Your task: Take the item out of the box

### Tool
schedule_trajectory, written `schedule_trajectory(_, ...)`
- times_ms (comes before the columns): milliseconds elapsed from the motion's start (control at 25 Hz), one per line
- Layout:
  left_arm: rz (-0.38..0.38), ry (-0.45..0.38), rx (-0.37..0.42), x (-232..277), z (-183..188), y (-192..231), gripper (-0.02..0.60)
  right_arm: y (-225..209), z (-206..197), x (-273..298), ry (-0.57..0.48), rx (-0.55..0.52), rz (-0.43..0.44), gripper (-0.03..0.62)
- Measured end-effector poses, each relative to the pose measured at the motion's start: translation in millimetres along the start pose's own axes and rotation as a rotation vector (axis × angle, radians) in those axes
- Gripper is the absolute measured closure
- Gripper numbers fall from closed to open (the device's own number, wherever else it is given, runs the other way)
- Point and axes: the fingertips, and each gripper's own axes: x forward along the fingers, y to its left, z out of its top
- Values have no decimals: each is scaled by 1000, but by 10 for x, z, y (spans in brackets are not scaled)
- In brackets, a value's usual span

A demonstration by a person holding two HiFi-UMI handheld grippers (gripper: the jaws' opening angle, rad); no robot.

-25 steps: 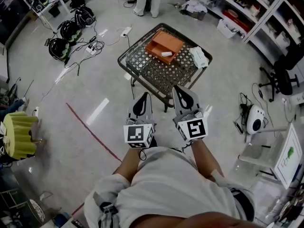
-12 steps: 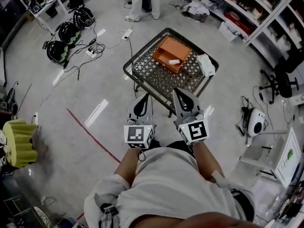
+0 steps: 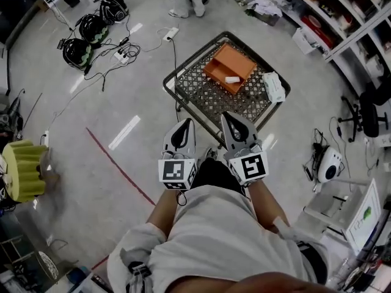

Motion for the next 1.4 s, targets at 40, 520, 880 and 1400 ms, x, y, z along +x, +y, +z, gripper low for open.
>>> schedule_trajectory(40, 11, 6, 0, 49, 6, 33, 574, -34, -1, 75, -5, 6, 11, 589)
schedule_trajectory(520, 20, 32, 57, 1016, 346, 14, 574, -873, 107, 637, -79, 39, 31, 589)
schedule_trajectory(880, -132, 123, 92, 1705, 148, -424, 574, -1567, -230, 533, -36, 85, -100, 589)
schedule_trajectory(1400, -445, 200, 227, 2829, 45, -381, 574, -2228, -648, 1042, 83, 139, -336, 589)
